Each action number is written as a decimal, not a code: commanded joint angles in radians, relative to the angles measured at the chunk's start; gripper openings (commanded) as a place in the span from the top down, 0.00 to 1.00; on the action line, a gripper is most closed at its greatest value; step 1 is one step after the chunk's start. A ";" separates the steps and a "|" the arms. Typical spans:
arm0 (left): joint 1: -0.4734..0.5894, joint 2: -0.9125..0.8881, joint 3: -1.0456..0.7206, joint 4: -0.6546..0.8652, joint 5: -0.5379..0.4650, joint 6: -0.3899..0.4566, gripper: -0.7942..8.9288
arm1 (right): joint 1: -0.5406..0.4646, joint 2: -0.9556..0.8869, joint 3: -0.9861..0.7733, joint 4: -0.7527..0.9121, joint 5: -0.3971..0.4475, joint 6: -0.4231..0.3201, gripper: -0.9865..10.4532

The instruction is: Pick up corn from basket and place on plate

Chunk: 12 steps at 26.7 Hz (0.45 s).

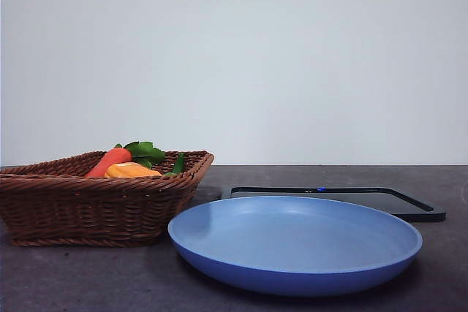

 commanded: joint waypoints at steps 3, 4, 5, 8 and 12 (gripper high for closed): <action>0.002 0.110 0.145 -0.106 0.106 0.089 0.91 | 0.001 0.127 0.138 -0.104 -0.112 -0.049 0.91; 0.002 0.138 0.174 -0.139 0.136 0.113 0.91 | 0.001 0.158 0.169 -0.140 -0.147 -0.068 0.91; 0.002 0.160 0.197 -0.164 0.158 0.132 0.91 | 0.001 0.185 0.194 -0.172 -0.175 -0.084 0.91; 0.001 0.228 0.269 -0.259 0.230 0.195 0.91 | 0.001 0.276 0.271 -0.291 -0.267 -0.158 0.91; 0.000 0.300 0.340 -0.373 0.309 0.286 0.91 | 0.014 0.387 0.347 -0.444 -0.339 -0.271 0.91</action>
